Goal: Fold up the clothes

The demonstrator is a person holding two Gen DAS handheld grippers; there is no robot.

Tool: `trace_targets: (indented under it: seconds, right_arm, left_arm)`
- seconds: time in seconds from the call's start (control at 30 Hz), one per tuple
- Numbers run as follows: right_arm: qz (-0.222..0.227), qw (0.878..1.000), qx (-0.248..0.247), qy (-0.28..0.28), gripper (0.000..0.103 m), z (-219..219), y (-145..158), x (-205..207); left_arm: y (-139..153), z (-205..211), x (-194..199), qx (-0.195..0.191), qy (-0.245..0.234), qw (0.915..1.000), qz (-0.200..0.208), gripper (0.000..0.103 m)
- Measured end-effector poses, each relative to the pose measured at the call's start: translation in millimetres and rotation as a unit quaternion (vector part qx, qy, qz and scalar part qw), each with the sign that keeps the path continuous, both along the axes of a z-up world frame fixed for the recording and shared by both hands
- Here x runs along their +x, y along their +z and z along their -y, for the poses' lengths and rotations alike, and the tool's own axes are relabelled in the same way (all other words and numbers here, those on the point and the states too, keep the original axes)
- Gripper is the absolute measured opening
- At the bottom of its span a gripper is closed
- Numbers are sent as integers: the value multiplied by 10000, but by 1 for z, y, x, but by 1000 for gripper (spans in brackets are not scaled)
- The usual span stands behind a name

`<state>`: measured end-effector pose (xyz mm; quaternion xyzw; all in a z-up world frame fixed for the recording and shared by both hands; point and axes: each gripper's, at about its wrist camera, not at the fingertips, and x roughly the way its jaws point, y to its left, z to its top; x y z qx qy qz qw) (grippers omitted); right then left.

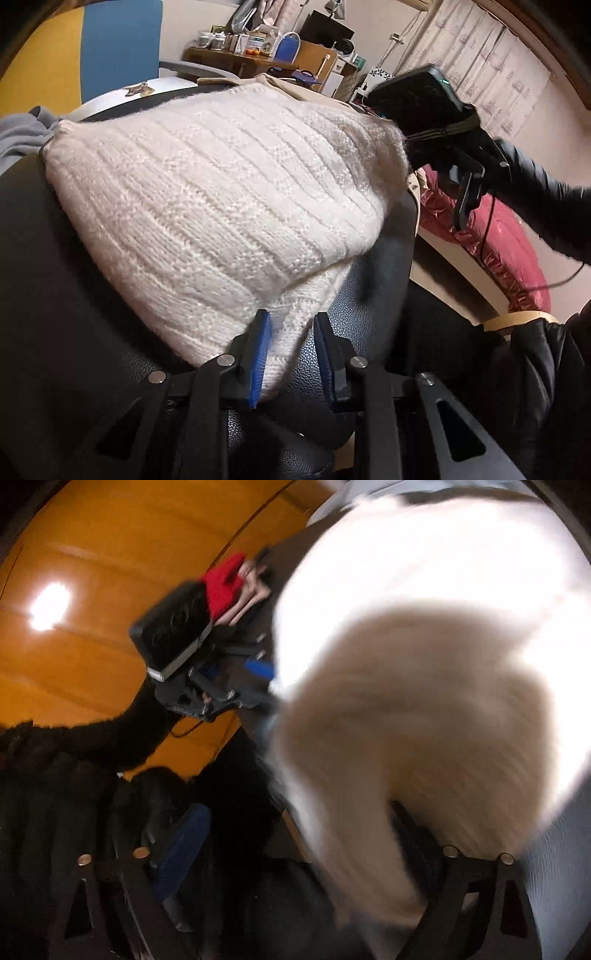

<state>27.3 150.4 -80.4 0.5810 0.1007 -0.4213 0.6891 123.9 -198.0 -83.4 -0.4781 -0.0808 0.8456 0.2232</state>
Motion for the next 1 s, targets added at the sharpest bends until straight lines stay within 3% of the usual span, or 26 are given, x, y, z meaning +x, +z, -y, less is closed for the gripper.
trace_targets:
  seconds: [0.17, 0.23, 0.3, 0.57, 0.6, 0.63, 0.67, 0.7, 0.8, 0.87, 0.97, 1.0]
  right_arm:
    - [-466, 9926, -582, -962, 96, -29, 32, -12]
    - [-681, 9800, -958, -1608, 103, -32, 47, -25]
    - [-709, 9691, -1120, -2082, 103, -30, 52, -39]
    - [-565, 9391, -442, -3361, 102, 13, 16, -83]
    - [-613, 9375, -428, -3398, 91, 18, 14, -84]
    - [-729, 9389, -356, -3346, 57, 24, 15, -83]
    - [-845, 9400, -283, -3293, 38, 30, 15, -81]
    - [-1024, 9410, -228, -3218, 26, 36, 18, -78]
    - [-1945, 9377, -216, -2871, 15, 46, 48, -63]
    - [-2493, 9256, -417, -2816, 14, 40, 77, -62]
    - [-3113, 9027, -125, -2967, 13, 39, 84, -82]
    - [-3223, 8974, 18, -3014, 0, 38, 80, -90]
  left_arm:
    - [-1, 1, 3, 39, 55, 10000, -9, 24]
    - [-1, 1, 4, 82, 99, 9999, -14, 24]
    - [-1, 1, 4, 82, 143, 9999, -26, 24]
    - [-1, 4, 11, 39, 202, 9997, -98, 24]
    - [0, 3, 12, -5, 196, 9997, -120, 25]
    - [1, 1, 13, -93, 176, 9997, -161, 25]
    - [1, -1, 14, -187, 113, 9996, -172, 27]
    - [2, -3, 15, -280, 50, 9994, -182, 29]
    - [2, -10, 15, -496, -276, 9984, -41, 29]
    - [2, -11, 13, -473, -464, 9977, 126, 29]
    - [1, -12, 11, -559, -622, 9961, 265, 29]
    - [1, -12, 11, -579, -639, 9958, 293, 29]
